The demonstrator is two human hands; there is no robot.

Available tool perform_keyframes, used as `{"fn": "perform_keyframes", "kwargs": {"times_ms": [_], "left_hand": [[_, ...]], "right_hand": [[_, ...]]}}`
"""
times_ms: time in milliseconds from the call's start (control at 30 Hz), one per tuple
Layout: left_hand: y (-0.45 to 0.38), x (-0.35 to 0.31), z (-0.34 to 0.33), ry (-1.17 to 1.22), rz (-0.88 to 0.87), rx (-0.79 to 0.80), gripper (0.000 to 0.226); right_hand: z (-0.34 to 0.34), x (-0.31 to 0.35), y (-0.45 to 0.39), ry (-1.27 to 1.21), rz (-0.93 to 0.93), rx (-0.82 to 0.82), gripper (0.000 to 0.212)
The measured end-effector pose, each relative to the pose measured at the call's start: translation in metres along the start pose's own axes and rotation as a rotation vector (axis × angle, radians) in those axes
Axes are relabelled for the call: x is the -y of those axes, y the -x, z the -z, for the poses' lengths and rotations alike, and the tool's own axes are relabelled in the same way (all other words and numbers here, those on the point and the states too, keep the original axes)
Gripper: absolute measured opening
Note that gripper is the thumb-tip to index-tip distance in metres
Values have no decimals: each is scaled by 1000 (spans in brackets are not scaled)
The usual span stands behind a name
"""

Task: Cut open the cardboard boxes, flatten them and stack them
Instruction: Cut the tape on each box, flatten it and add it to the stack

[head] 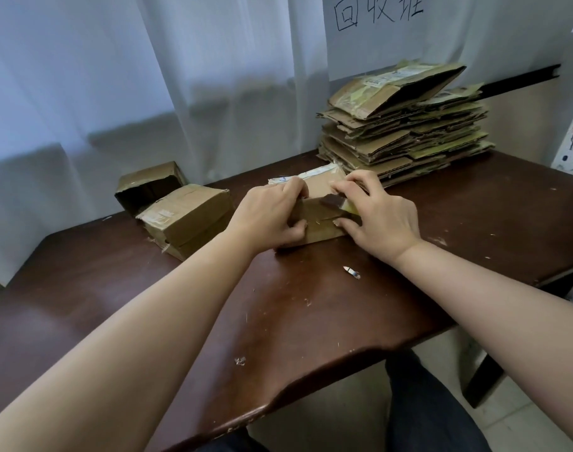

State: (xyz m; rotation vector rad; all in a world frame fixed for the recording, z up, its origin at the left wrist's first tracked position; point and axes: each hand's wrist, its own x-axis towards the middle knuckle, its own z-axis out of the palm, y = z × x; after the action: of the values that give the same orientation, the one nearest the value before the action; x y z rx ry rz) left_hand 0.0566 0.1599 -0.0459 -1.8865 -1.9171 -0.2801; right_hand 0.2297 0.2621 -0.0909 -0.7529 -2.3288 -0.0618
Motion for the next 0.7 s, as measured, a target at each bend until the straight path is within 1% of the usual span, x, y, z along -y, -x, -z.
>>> {"fn": "perform_keyframes", "kwargs": {"times_ms": [133,233,333,433,567,700], "left_hand": [[-12,11,12,49,-35,35,54],[-20,19,19,87,-46,38,60],[-27,24,25,133,-50,34,65],[-34,28,30,167,-42,37,71],[-44,31,33,251,-52,48,71],[-39,37,32,345,-56,59,74]], "right_hand": [[4,-8,-9,19,106,-73,61],[11,-7,-23,70,183,-117,57],[20,-4,-40,127,225,-104,55],[28,-3,-56,240,314,-82,59],[32,-2,-69,411,408,-85,49],[33,-3,-74,481,469,-45,55]]}}
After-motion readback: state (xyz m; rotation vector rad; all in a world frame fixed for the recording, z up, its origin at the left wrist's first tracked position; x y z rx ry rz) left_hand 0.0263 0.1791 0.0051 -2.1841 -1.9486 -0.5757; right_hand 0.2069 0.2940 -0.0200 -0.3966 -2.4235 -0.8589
